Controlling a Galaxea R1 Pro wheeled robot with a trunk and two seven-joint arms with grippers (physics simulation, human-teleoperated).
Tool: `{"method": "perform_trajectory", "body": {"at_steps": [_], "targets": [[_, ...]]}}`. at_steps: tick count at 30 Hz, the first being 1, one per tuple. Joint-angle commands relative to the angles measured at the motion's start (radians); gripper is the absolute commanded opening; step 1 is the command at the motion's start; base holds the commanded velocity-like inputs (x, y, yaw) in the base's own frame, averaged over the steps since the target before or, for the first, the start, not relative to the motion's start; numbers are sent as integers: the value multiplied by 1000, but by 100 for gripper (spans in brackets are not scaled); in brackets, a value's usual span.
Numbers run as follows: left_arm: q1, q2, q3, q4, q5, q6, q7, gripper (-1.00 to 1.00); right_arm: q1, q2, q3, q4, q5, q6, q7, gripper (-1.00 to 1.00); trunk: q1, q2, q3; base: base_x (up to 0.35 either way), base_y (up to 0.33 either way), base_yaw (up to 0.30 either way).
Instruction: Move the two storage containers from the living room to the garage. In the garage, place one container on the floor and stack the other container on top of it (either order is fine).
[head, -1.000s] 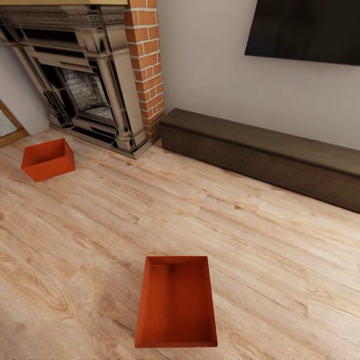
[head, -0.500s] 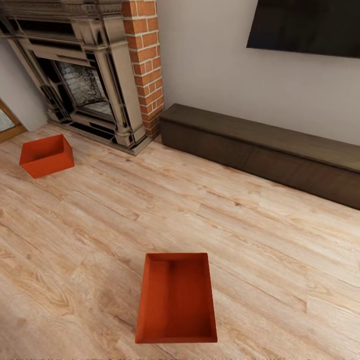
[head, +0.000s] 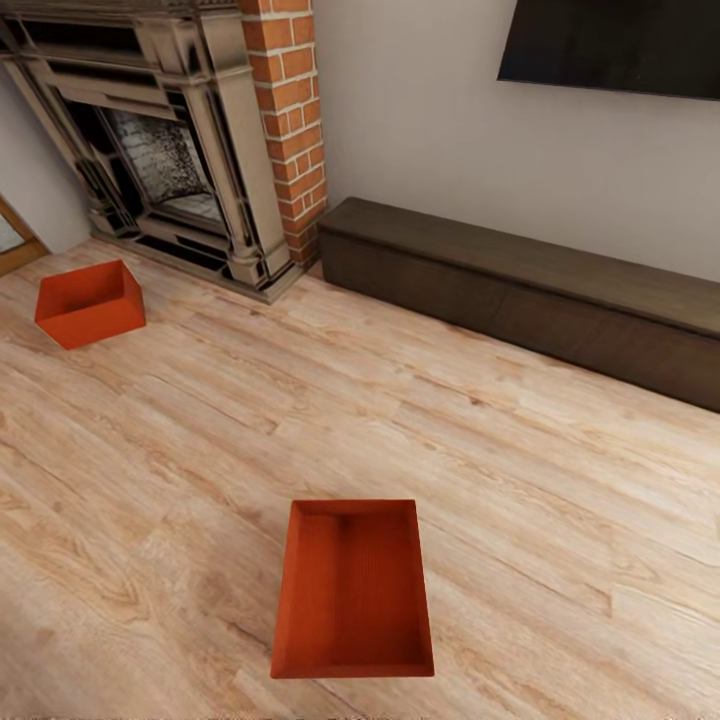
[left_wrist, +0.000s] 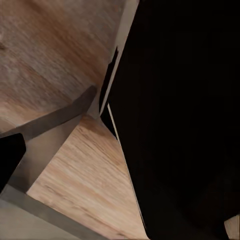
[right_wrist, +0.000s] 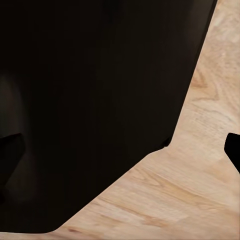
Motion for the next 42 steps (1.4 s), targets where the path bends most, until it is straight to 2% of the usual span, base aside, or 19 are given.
{"method": "perform_trajectory", "body": {"at_steps": [1, 4, 7, 13, 32, 34, 36, 37, 38, 39, 40, 41, 42], "targets": [[0, 3, 1, -32, 1, 7, 0, 100, -1, 0, 8, 2, -10, -5, 2, 100, 0, 0, -2, 0, 0, -19], [0, 6, -1, -74, -3, 11, -4, 100, -1, 0, 9, 2, -8, -5, -3, 100, 0, 0, -4, 0, 0, -10], [0, 11, -4, -81, -3, 13, -6, 100, -1, 0, 11, 2, -8, -4, -7, 100, 0, 0, -5, 0, 0, -4], [0, 22, -5, -65, -2, 17, -6, 100, -1, -1, 11, 2, -6, -5, -5, 100, 0, 0, -5, 0, 0, 0], [0, 24, -5, -53, -1, 19, 2, 100, -1, -3, 13, 2, -4, -4, 3, 100, 0, 0, -5, 0, 0, 0], [0, 26, -5, -54, -4, 18, 8, 100, -1, -1, 20, 2, -1, 5, -18, 100, 0, 0, -5, 0, 0, 0], [-1, 68, -2, -74, -1, 21, 10, 100, 2, -17, 17, -1, -3, 8, -99, 100, 0, 0, -5, 0, 0, 0], [-2, 75, -1, -72, 0, 23, 10, 100, 0, -25, 16, -1, -4, 8, -116, 100, 0, 0, -5, 0, 0, 0], [-9, 89, -1, -69, 3, 32, 10, 100, -10, -45, 14, -3, -5, 9, -151, 100, 0, 0, -5, 0, 0, 0], [-22, 103, 0, -70, 5, 45, 10, 100, -31, -65, 13, -8, -8, 6, -185, 100, 0, 0, -5, 0, 0, 0], [-30, 110, 0, -71, 5, 53, 10, 100, -44, -75, 13, -13, -10, 5, -200, 100, 0, 0, -5, 0, 0, 0], [-64, 128, 1, -72, 7, 83, 10, 100, -93, -105, 12, -38, -25, 3, -240, 100, 0, 0, -5, 0, 0, 0], [-82, 132, 1, -71, 7, 94, 10, 100, -114, -116, 12, -47, -33, 4, -251, 100, 0, 0, -5, 0, 0, 0]]}}
